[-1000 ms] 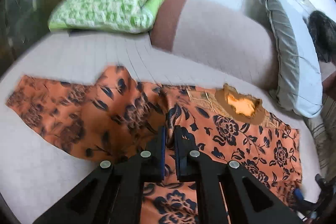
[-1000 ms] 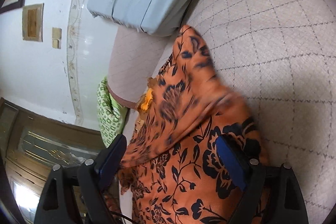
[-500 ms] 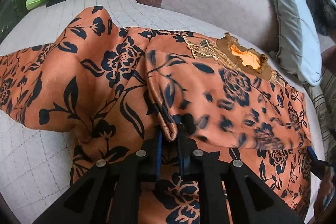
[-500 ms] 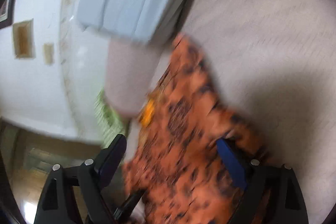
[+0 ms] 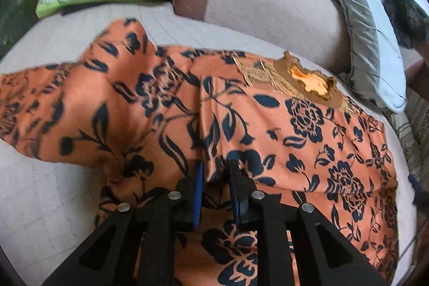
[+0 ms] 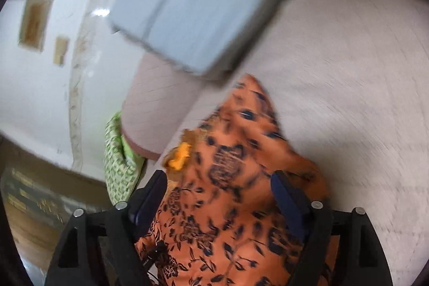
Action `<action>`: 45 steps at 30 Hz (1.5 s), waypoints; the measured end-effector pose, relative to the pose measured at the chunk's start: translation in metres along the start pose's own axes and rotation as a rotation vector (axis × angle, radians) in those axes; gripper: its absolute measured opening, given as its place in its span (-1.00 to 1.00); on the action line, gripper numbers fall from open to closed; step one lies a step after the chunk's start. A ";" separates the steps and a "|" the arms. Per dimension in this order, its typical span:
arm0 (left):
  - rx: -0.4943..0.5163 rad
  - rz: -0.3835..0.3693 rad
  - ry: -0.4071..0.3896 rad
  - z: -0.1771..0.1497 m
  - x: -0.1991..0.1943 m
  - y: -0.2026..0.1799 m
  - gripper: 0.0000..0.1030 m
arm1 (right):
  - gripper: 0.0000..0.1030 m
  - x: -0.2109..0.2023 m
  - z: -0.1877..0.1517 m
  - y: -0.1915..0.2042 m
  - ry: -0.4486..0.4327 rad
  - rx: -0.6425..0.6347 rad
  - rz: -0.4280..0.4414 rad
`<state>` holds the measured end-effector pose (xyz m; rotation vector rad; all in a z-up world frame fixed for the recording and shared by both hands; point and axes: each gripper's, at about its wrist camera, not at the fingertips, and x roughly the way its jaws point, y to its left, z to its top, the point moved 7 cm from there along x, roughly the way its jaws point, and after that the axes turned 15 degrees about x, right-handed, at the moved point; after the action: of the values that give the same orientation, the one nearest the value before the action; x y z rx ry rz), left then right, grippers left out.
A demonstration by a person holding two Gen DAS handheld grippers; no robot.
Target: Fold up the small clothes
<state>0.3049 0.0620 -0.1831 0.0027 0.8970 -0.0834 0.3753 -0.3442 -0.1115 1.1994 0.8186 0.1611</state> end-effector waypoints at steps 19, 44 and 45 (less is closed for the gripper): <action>-0.044 0.017 0.017 0.000 -0.001 0.013 -0.28 | 0.59 0.058 0.067 -0.036 -0.049 0.083 -0.116; -0.520 0.076 -0.256 -0.006 -0.109 0.199 0.61 | 0.67 0.013 -0.106 -0.001 0.022 -0.481 -0.189; -0.578 0.057 -0.237 -0.015 -0.108 0.230 0.61 | 0.67 0.004 -0.111 -0.004 0.014 -0.480 -0.181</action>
<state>0.2432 0.2991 -0.1151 -0.5103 0.6583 0.2275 0.3063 -0.2590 -0.1308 0.6714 0.8381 0.2042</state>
